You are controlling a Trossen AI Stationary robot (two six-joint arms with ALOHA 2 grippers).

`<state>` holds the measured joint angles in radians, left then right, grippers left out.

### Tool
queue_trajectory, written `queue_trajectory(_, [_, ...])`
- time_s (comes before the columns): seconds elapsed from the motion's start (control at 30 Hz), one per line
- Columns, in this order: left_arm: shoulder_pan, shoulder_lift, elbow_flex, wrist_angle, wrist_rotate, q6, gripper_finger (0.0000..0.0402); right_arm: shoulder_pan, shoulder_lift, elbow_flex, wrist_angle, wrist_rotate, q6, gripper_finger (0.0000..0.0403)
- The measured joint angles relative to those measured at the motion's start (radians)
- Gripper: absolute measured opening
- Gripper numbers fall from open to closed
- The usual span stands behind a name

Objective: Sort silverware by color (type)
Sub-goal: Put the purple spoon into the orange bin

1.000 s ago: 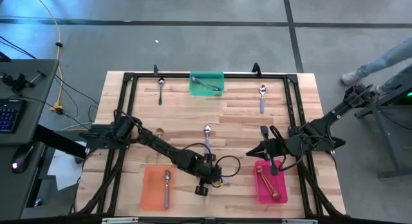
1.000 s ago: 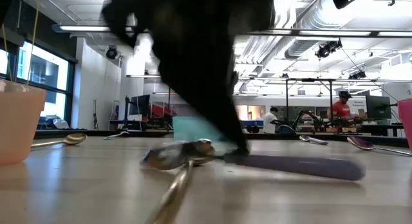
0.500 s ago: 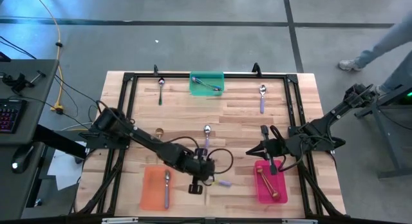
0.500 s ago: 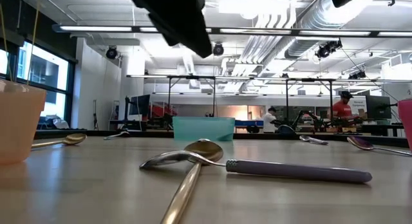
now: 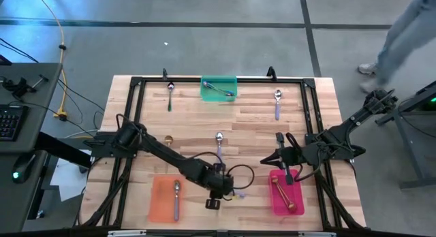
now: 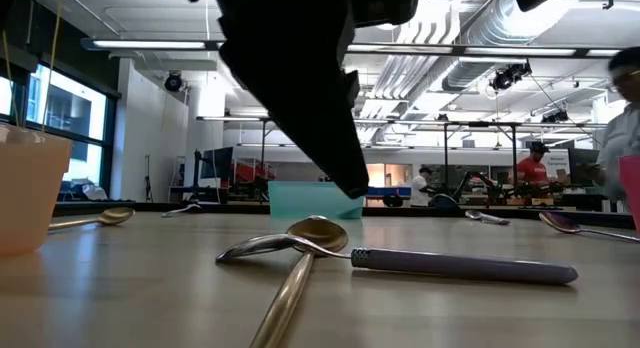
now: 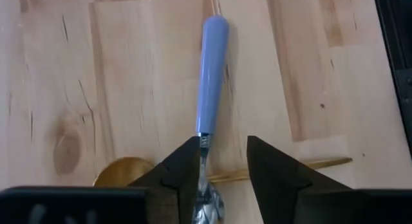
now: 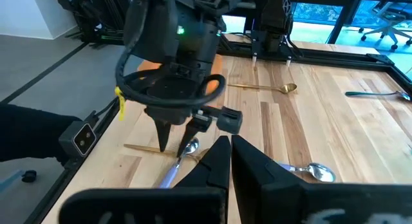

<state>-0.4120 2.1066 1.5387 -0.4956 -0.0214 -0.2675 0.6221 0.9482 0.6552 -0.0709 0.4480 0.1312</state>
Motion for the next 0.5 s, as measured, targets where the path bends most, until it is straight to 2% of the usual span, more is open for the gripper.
queue_trajectory(0.23, [0.001, 0.041, 0.028, -0.054, 0.016, 0.035, 0.0122, 0.000, 0.000, 0.000, 0.000, 0.000, -0.001, 0.0000])
queue_trajectory(0.5, [0.011, 0.041, 0.029, -0.078, -0.014, 0.036, 0.0122, 0.000, 0.000, 0.000, -0.008, -0.001, -0.001, 0.0000])
